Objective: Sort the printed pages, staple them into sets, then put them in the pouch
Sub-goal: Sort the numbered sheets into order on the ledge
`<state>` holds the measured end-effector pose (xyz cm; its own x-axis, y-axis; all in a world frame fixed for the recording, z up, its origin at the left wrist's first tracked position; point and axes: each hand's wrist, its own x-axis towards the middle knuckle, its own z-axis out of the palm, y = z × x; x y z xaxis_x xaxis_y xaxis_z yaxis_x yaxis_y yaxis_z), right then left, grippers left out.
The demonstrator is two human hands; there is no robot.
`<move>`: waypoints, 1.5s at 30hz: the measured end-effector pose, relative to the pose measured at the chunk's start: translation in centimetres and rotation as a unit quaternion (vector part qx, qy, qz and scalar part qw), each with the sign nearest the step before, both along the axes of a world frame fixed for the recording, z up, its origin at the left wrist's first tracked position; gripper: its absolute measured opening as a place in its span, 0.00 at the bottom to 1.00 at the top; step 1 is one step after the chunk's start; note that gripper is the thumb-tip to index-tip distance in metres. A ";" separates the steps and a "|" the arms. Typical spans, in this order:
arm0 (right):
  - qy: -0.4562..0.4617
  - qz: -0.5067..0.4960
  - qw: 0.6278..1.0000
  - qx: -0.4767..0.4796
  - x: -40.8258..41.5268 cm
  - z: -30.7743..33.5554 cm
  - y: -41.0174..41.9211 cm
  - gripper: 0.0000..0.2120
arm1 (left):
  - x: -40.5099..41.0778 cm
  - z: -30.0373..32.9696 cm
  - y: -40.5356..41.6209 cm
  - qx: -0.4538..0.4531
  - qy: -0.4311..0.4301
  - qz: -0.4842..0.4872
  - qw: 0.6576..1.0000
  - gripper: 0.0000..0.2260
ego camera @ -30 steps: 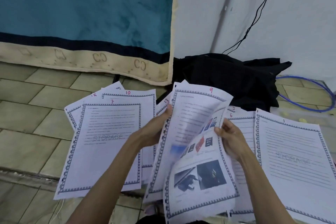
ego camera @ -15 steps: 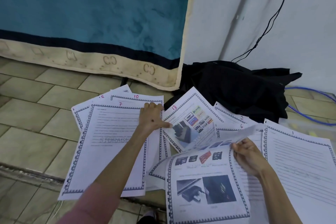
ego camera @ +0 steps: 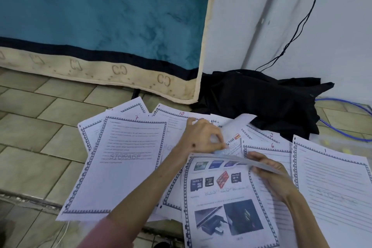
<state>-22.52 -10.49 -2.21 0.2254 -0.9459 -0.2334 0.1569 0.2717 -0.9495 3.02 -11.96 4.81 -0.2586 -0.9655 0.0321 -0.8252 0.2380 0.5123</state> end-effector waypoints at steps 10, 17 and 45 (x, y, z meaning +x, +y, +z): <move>0.008 0.014 0.999 0.030 0.2 0.4 -0.2 0.23 | 3.4 -4.5 0.9 0.114 0.047 0.091 0.988 0.38; 0.134 0.035 0.990 -0.003 0.6 1.8 0.7 0.05 | 2.3 -2.4 0.1 0.010 0.336 0.209 0.918 0.04; 0.288 -0.155 0.945 -0.029 6.9 1.9 -1.3 0.08 | 16.7 -6.3 4.9 0.085 -0.070 0.354 0.929 0.36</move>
<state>-15.64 -11.75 -0.30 -0.2125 -0.9608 -0.1779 -0.3261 0.2413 -0.9140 19.75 -7.05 -1.54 0.4522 -0.8834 -0.1228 -0.8057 -0.4636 0.3685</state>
